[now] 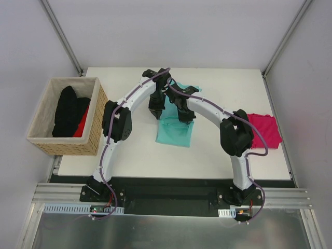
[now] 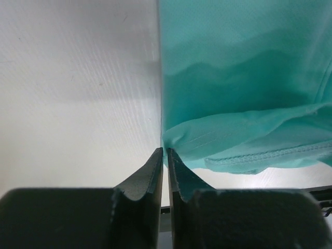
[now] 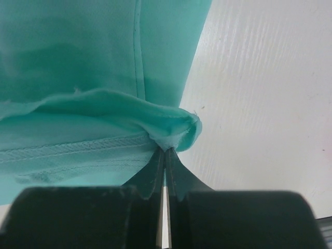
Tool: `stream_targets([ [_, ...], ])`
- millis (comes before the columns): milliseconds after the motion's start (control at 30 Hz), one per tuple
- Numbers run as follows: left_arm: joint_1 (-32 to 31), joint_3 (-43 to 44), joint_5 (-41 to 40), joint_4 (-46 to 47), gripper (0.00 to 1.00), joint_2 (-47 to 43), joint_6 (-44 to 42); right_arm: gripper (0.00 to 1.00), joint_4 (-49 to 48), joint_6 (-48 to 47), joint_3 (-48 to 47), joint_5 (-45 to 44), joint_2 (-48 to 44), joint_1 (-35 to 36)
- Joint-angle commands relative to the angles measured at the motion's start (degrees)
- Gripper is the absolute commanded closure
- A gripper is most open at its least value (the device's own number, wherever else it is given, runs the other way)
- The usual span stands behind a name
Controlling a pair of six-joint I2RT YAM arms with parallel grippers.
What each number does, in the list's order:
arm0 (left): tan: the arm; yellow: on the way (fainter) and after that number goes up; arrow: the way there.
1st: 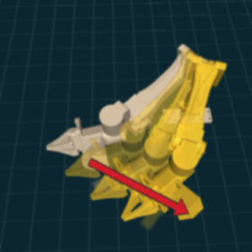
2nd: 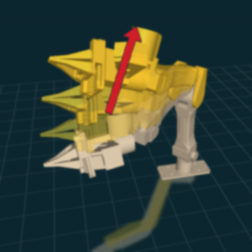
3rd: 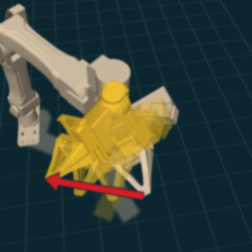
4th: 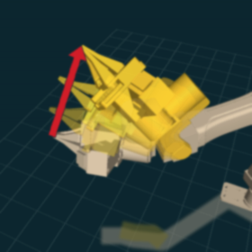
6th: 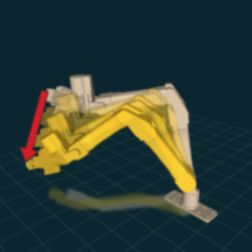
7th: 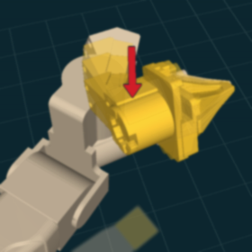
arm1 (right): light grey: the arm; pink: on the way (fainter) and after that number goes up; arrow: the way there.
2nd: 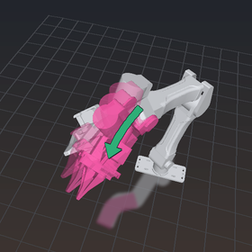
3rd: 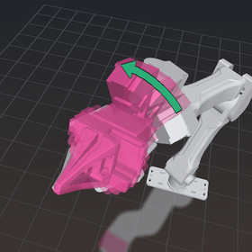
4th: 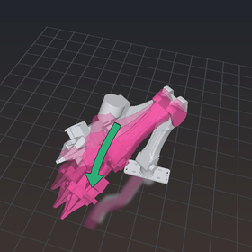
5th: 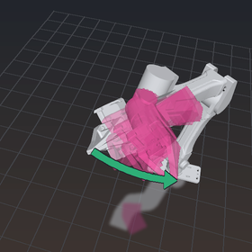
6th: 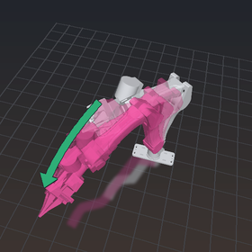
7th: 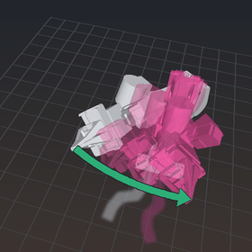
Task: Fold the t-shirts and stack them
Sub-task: Fold the folded rectangular tshirt in 1/3 of the way
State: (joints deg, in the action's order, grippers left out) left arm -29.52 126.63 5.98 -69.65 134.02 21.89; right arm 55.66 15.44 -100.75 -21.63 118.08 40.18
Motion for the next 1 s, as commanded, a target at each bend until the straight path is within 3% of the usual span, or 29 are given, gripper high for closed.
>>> stream_targets([
  [0, 1.0, 2.4, 1.0, -1.5, 0.90, 0.3, -1.8, 0.99, 1.2, -2.2, -4.4, 0.4, 1.8, -1.2],
  [367, 2.6, 0.6, 0.3, -1.5, 0.88, -2.8, -1.9, 0.99, 0.9, -4.9, -9.8, 2.4, 6.7, -3.6],
  [567, 2.7, -3.1, -0.9, -1.5, 0.90, -5.3, -1.5, 0.99, 2.3, -6.7, -17.6, 3.3, 11.4, -5.3],
  [833, 2.8, -10.2, -2.3, -0.2, 0.91, -9.4, -0.3, 0.71, 3.5, -10.8, -24.9, 0.6, 12.8, -7.9],
  [967, 2.8, -11.3, -2.2, 0.0, 0.91, -10.4, 0.2, 0.67, 3.0, -12.0, -23.9, -0.3, 10.9, -8.1],
])
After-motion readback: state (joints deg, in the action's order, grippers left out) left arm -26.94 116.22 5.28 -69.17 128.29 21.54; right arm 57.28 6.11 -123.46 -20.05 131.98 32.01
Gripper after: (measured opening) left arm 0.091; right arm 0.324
